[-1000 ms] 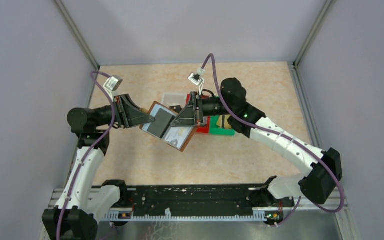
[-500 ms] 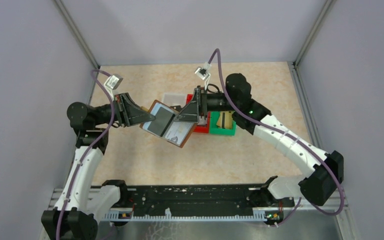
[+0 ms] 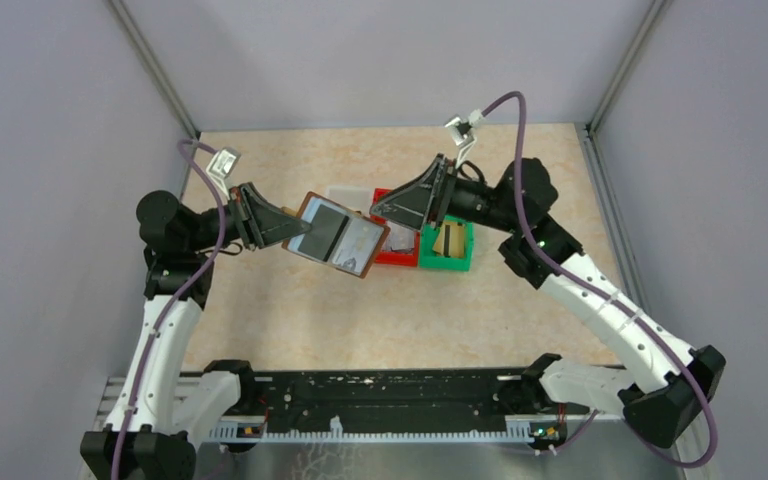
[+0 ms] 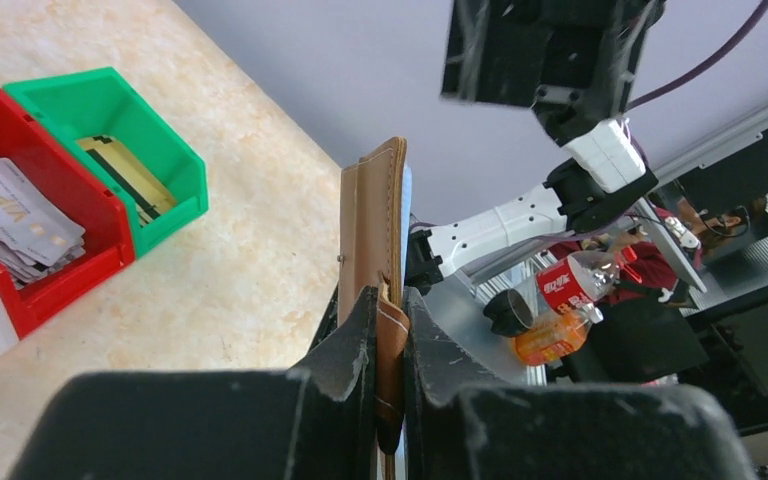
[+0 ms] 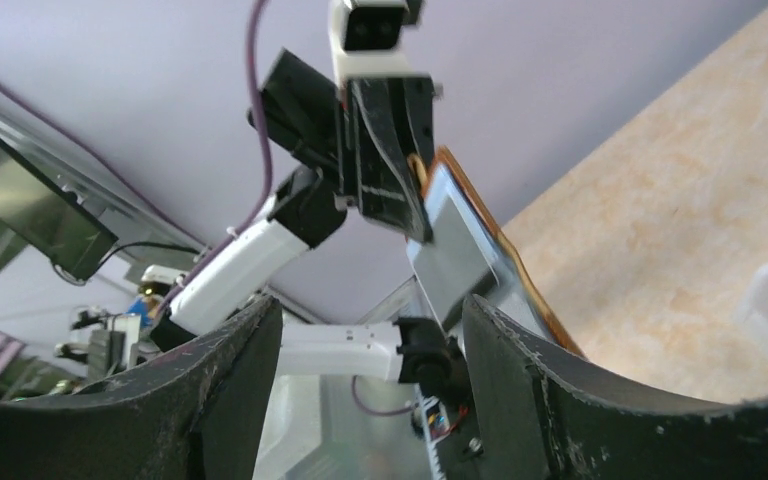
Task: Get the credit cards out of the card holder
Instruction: Remove the credit card from the card holder.
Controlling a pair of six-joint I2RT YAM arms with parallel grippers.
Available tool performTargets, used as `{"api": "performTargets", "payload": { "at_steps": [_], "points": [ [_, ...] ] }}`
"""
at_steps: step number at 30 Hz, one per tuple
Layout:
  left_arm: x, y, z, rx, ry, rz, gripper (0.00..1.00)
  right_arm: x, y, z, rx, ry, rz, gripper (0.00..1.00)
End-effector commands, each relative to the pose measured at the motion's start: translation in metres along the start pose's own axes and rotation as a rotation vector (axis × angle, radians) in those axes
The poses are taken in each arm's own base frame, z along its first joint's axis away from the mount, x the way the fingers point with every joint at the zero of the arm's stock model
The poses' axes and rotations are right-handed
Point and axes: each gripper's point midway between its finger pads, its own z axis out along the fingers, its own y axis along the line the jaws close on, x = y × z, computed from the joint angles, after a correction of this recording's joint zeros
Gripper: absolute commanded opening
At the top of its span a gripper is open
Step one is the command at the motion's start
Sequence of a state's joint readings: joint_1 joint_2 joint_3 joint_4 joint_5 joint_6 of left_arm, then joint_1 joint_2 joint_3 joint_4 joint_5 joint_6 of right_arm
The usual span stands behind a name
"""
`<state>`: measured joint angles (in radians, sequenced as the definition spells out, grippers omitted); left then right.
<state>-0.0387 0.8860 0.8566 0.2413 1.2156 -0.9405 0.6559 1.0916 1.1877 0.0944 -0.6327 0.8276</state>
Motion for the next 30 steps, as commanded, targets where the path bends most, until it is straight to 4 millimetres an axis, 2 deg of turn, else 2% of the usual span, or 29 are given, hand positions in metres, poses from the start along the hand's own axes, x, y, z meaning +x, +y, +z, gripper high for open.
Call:
{"api": "performTargets", "payload": {
  "at_steps": [1, 7, 13, 17, 23, 30],
  "points": [
    [-0.015, -0.012, -0.001, -0.019, -0.051, 0.105, 0.0, 0.029, -0.004, 0.013, -0.072, 0.04, 0.121, 0.65],
    [-0.016, -0.012, -0.001, -0.021, -0.061, 0.092, 0.0, 0.061, -0.01, 0.026, -0.099, 0.092, 0.185, 0.63],
    [-0.015, -0.014, -0.001, -0.01, -0.066, 0.063, 0.0, 0.072, -0.017, 0.035, -0.126, 0.093, 0.226, 0.62],
    [-0.013, -0.014, -0.001, -0.004, -0.073, 0.034, 0.0, 0.076, -0.024, 0.043, -0.111, 0.082, 0.234, 0.61],
    [-0.013, -0.013, 0.0, 0.011, -0.082, -0.012, 0.0, 0.076, -0.022, 0.053, -0.149, 0.065, 0.257, 0.59],
    [-0.012, -0.017, -0.001, 0.017, -0.082, -0.015, 0.0, 0.073, -0.012, 0.056, -0.24, 0.038, 0.295, 0.55]
  ]
}}
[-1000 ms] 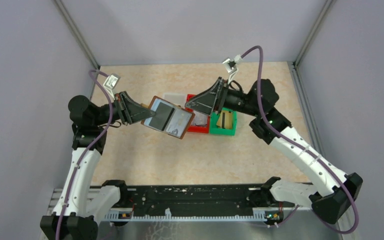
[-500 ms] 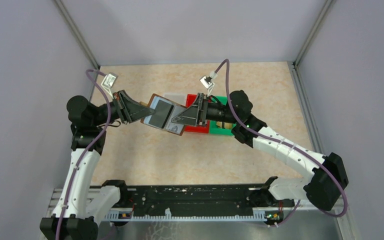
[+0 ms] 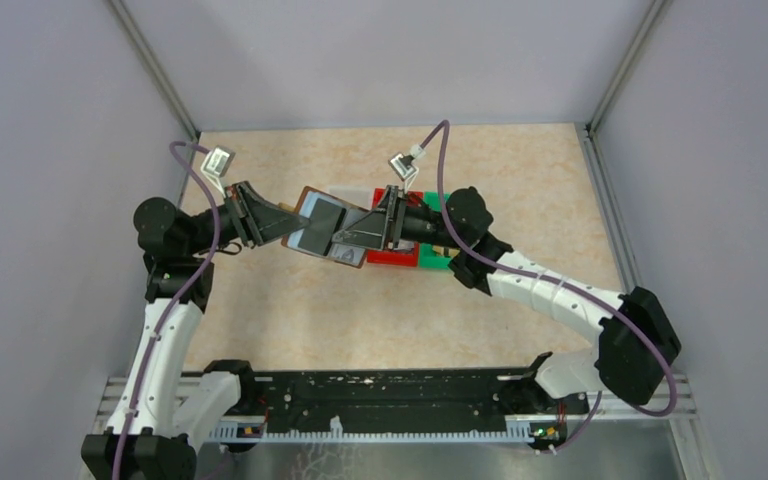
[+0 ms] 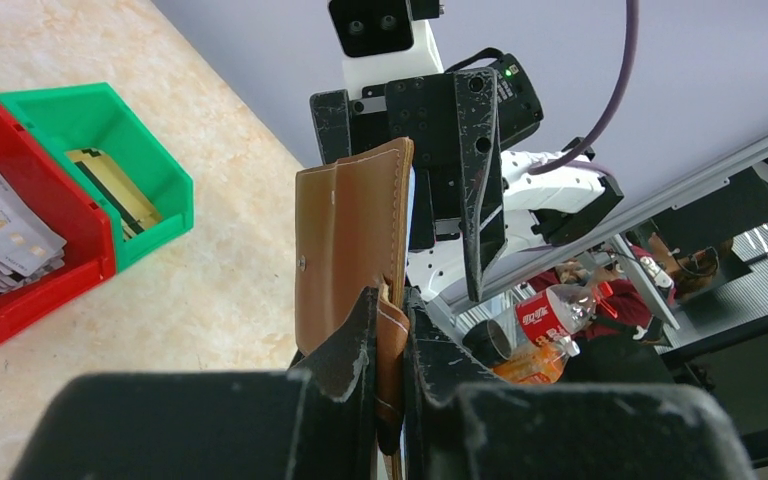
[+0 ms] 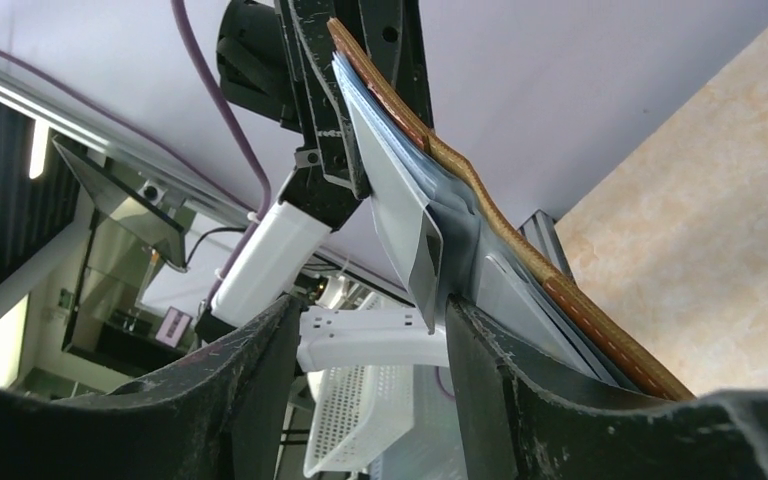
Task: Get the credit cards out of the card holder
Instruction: Remove the credit card from the card holder.
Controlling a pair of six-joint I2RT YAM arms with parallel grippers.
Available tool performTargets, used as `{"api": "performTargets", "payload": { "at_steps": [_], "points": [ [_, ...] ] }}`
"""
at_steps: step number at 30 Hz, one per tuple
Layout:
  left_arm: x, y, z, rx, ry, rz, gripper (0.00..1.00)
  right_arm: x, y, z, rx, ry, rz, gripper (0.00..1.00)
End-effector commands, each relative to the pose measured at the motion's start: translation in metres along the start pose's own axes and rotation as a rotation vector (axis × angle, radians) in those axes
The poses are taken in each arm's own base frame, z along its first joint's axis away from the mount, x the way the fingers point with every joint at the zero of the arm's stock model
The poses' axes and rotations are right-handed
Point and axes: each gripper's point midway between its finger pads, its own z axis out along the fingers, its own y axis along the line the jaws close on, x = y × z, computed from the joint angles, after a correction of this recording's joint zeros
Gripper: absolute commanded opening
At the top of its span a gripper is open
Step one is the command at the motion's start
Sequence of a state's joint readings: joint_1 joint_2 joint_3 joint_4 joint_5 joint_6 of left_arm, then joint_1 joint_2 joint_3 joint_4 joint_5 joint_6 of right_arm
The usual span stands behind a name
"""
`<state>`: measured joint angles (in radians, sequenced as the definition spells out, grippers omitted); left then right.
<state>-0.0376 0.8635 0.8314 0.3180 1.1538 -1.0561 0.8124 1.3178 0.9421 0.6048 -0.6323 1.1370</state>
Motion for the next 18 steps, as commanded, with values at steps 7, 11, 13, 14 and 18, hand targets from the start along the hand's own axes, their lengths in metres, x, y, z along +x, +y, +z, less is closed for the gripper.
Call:
{"api": "performTargets", "payload": {
  "at_steps": [7, 11, 13, 14, 18],
  "points": [
    [-0.002, -0.015, -0.002, 0.032, -0.01, 0.05, 0.0, -0.011, 0.037, 0.003, -0.178, -0.055, -0.029, 0.46],
    [-0.001, -0.014, -0.002, 0.025, 0.001, 0.079, 0.0, -0.014, 0.045, 0.001, -0.207, -0.072, -0.046, 0.39],
    [-0.001, -0.012, -0.002, 0.019, 0.007, 0.095, 0.0, -0.015, 0.048, 0.0, -0.214, -0.085, -0.055, 0.36],
    [-0.001, -0.012, -0.002, 0.017, 0.009, 0.101, 0.0, -0.016, 0.049, -0.001, -0.216, -0.089, -0.059, 0.33],
    [-0.002, -0.013, -0.003, 0.013, 0.003, 0.106, 0.04, -0.016, 0.051, 0.001, -0.219, -0.094, -0.067, 0.23]
  ]
}}
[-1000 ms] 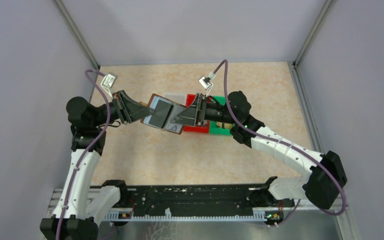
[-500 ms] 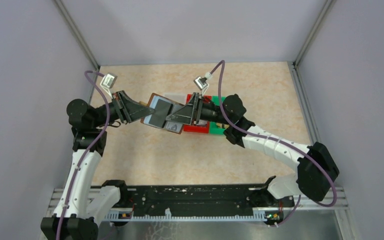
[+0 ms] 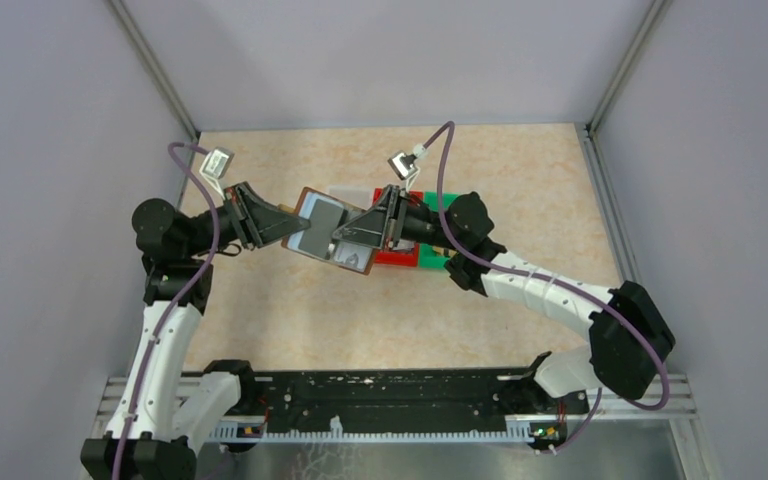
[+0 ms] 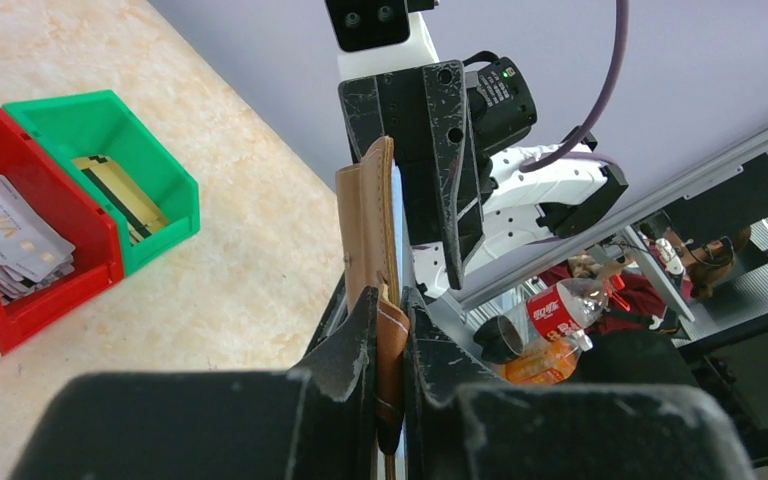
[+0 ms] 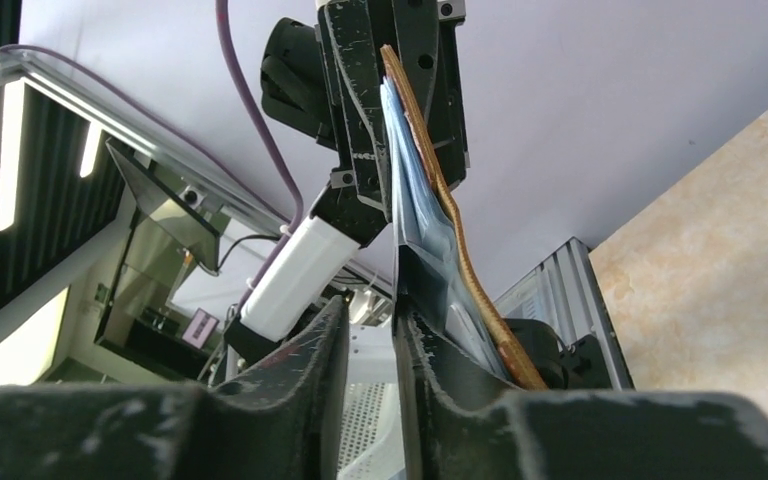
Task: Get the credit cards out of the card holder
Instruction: Remove the credit card from the card holder.
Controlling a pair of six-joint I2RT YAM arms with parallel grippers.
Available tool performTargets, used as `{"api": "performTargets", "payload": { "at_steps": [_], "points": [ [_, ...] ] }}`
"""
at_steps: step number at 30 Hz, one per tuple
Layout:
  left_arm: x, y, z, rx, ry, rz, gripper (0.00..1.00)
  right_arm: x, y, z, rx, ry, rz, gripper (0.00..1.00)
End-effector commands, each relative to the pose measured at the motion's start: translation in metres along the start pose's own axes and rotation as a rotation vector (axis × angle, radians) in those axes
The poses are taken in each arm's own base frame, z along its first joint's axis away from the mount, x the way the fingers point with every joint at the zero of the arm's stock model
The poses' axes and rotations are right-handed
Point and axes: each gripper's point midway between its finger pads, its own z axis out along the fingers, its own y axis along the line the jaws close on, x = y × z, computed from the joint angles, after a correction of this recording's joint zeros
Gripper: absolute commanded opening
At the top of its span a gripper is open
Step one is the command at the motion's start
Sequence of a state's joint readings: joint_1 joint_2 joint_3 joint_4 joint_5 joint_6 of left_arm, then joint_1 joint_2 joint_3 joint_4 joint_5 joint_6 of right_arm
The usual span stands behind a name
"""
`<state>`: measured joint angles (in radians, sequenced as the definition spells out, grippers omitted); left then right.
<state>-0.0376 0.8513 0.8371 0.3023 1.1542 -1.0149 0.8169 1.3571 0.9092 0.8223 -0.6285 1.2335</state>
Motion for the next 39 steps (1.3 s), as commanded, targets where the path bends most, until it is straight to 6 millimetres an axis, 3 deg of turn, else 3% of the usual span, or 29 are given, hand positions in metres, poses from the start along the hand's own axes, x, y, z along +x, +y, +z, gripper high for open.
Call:
{"api": "performTargets", "payload": {
  "at_steps": [1, 8, 24, 25, 28, 31, 39],
  "points": [
    [-0.002, -0.011, -0.002, 0.014, 0.005, 0.06, 0.05, -0.008, 0.037, 0.004, -0.109, -0.042, -0.078, 0.2],
    [-0.003, -0.022, -0.002, 0.046, 0.016, 0.043, 0.05, -0.01, 0.031, 0.001, -0.057, -0.055, -0.11, 0.0],
    [-0.012, -0.029, 0.0, 0.067, 0.002, 0.012, 0.01, -0.006, 0.022, -0.011, 0.009, -0.071, -0.137, 0.0],
    [-0.011, -0.029, 0.0, 0.066, 0.002, 0.011, 0.01, -0.005, 0.021, -0.009, 0.008, -0.067, -0.134, 0.02],
    [-0.011, -0.029, 0.0, 0.067, 0.003, 0.013, 0.0, -0.006, 0.025, -0.006, -0.019, -0.06, -0.123, 0.2],
    [-0.01, -0.029, 0.0, 0.065, 0.004, 0.01, 0.0, -0.008, 0.025, -0.002, -0.038, -0.062, -0.105, 0.26],
    [-0.009, -0.029, -0.001, 0.067, 0.006, 0.016, 0.0, -0.01, 0.025, 0.002, -0.075, -0.074, -0.067, 0.2]
  ]
}}
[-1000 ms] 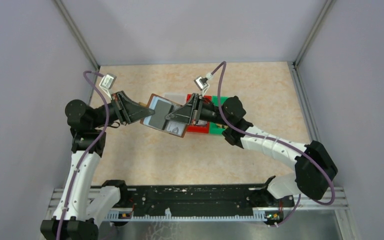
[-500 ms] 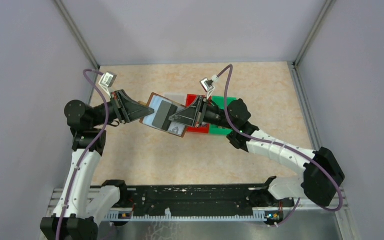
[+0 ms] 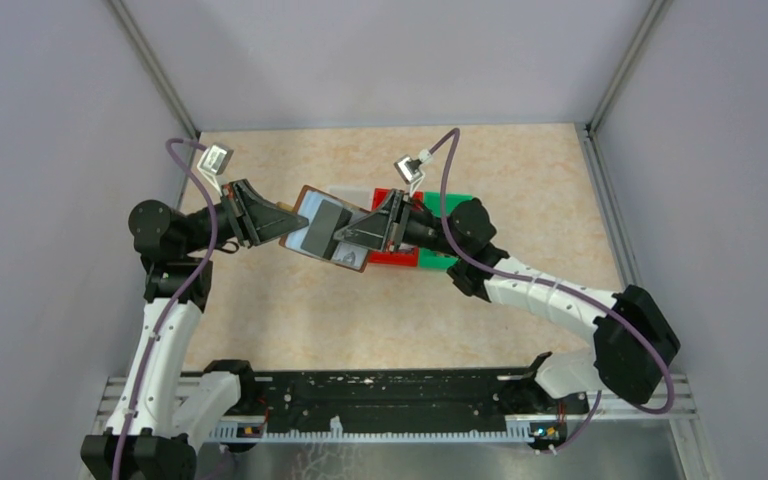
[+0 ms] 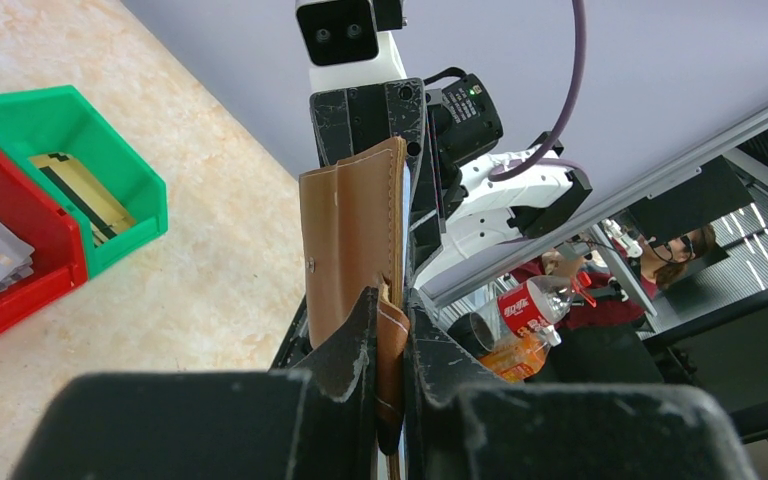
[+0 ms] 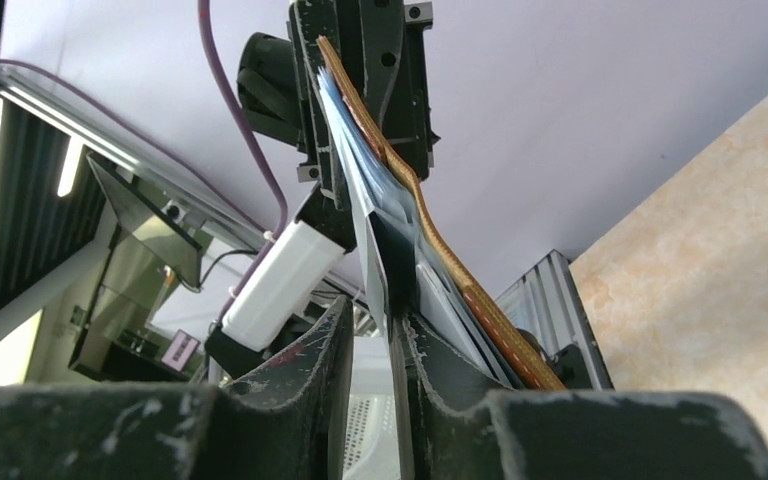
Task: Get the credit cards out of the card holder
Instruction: Remove the credit card from the card holder.
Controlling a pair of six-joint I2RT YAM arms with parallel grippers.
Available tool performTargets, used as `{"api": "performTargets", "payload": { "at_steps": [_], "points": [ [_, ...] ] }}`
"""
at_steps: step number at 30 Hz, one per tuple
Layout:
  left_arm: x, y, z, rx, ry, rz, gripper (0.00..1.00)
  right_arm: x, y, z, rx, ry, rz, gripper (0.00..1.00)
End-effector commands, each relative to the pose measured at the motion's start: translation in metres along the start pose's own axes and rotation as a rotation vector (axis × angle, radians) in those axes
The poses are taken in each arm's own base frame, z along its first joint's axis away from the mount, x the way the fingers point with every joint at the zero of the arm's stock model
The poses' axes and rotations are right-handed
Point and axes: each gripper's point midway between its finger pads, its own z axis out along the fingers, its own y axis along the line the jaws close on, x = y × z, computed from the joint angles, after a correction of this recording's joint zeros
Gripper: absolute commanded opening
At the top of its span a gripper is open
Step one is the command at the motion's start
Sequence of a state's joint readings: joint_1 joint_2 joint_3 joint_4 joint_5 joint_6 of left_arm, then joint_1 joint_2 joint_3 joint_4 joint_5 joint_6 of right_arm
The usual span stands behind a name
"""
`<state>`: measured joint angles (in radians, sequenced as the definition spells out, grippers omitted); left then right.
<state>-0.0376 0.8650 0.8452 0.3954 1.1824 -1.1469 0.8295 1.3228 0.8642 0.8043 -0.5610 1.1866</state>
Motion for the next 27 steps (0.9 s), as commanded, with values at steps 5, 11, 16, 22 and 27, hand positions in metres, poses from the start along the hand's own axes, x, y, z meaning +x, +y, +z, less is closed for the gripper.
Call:
{"api": "performTargets", "payload": {
  "at_steps": [5, 11, 16, 22, 27],
  "points": [
    [-0.004, -0.014, -0.001, 0.02, -0.002, 0.068, 0.0, -0.013, 0.033, 0.01, -0.135, -0.036, -0.022, 0.21],
    [-0.004, -0.014, -0.001, 0.019, -0.002, 0.071, 0.0, -0.014, 0.032, 0.011, -0.146, -0.038, -0.018, 0.16],
    [-0.005, -0.016, -0.001, 0.02, -0.004, 0.076, 0.0, -0.011, 0.029, 0.008, -0.14, -0.042, -0.011, 0.01],
    [-0.008, -0.016, 0.0, 0.021, -0.005, 0.083, 0.0, -0.004, 0.021, -0.004, -0.104, -0.049, -0.016, 0.0],
    [-0.009, -0.014, 0.001, 0.015, -0.002, 0.091, 0.0, 0.0, 0.015, -0.015, -0.066, -0.055, -0.023, 0.0]
  ]
}}
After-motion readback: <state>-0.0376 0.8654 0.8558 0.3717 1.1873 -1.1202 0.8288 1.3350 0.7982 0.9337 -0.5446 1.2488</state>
